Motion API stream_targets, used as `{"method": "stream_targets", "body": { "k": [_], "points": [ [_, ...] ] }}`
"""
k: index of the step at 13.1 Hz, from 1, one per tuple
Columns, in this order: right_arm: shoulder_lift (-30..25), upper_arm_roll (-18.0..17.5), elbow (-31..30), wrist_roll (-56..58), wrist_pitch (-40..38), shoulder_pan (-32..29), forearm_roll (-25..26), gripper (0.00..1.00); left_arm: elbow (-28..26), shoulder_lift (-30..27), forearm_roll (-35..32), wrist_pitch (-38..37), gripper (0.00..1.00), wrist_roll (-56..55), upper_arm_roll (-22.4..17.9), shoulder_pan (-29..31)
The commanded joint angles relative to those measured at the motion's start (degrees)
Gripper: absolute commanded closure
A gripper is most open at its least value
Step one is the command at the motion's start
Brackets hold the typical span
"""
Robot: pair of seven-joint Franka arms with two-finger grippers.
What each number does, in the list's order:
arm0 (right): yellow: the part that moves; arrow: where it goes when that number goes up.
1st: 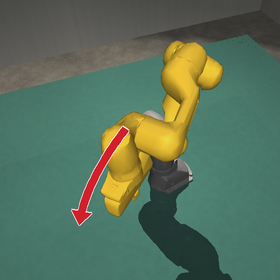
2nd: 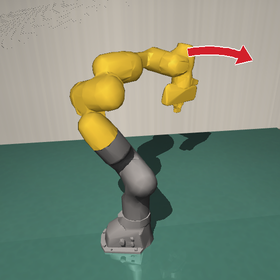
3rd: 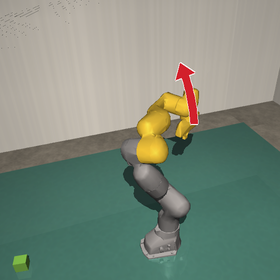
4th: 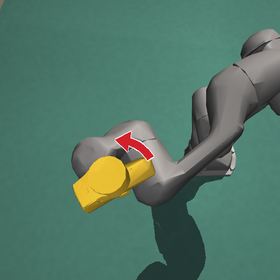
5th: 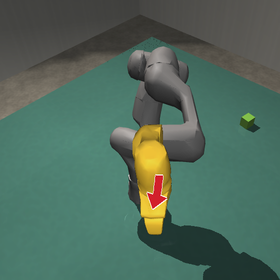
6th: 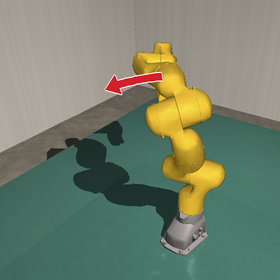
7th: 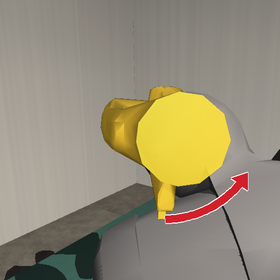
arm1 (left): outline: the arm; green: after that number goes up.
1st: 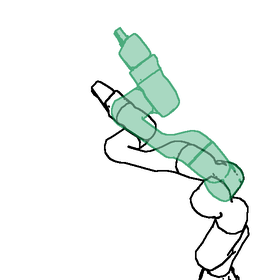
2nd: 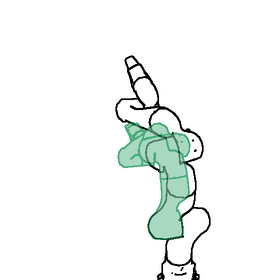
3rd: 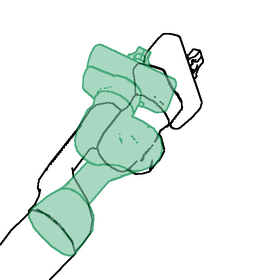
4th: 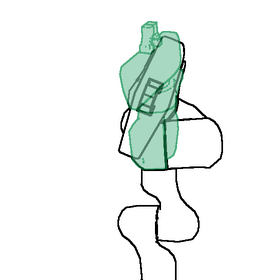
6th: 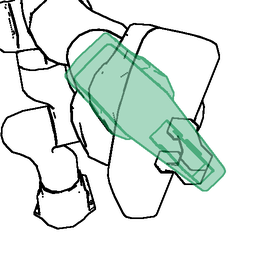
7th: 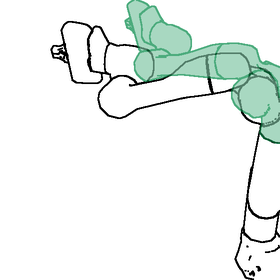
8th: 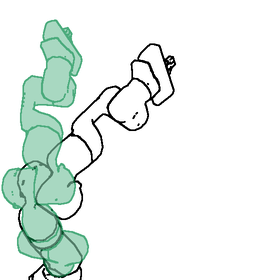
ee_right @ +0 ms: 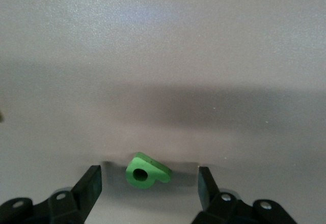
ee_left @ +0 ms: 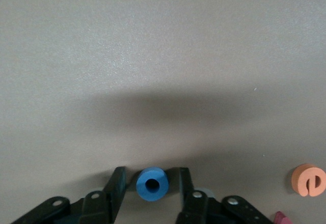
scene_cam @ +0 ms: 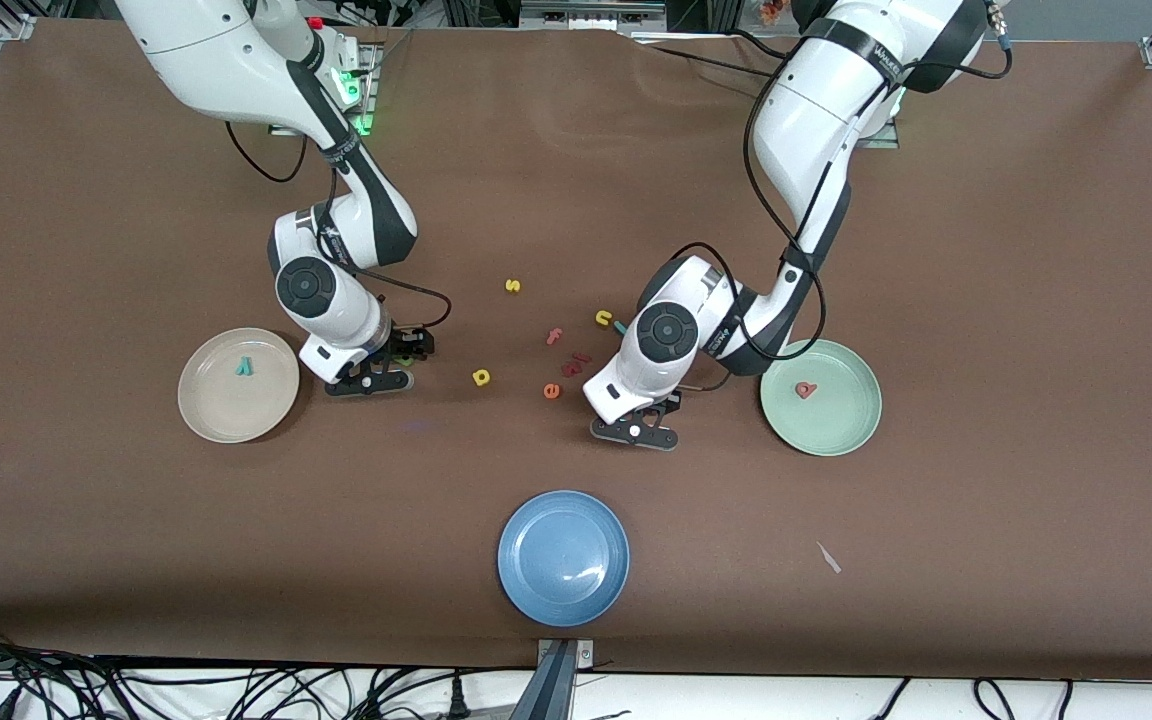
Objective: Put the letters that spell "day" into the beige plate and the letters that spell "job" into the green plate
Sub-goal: 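Place green g on the beige plate while the left gripper places blue o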
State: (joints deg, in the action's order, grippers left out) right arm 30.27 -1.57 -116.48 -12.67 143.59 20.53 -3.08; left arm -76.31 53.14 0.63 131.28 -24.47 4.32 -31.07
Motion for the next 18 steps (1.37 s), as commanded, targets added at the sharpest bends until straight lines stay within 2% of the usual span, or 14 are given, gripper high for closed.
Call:
{"method": "stream_targets", "body": {
  "k": [1,3,6,11,13,14,18],
  "points": [
    [0.8,0.1,0.5,0.5,1.0,0.1,0.8,0.23,0.9,1.4,-1.2,2.2,0.7,-0.6,-0.3,-0.4],
    [0.9,0.2,0.5,0.7,1.2,0.0,0.8,0.28,0.3,0.8,-1.3,2.2,0.9,-0.7,-0.3,0.5],
    [1.0,0.1,0.5,0.7,1.2,0.0,0.8,0.42,0.1,-1.0,-1.3,0.7,0.96,1.5,-0.2,1.7],
    [1.5,0.1,0.1,0.6,1.5,0.1,0.8,0.57,0.2,-7.9,-1.4,-17.8,0.96,4.9,-0.2,4.2],
    [1.5,0.1,0.1,0.5,1.5,0.2,0.8,0.61,-0.4,-10.3,-1.3,-24.5,0.96,11.9,-0.3,7.2],
    [1.5,0.1,0.2,0.5,1.5,0.2,0.8,0.62,-2.6,-12.2,-1.3,-26.1,0.96,14.9,0.1,9.6],
    [1.5,0.1,0.3,0.5,1.5,0.2,0.8,0.69,-13.9,-18.3,-1.7,-24.6,0.97,21.7,0.0,14.1]
  ]
}}
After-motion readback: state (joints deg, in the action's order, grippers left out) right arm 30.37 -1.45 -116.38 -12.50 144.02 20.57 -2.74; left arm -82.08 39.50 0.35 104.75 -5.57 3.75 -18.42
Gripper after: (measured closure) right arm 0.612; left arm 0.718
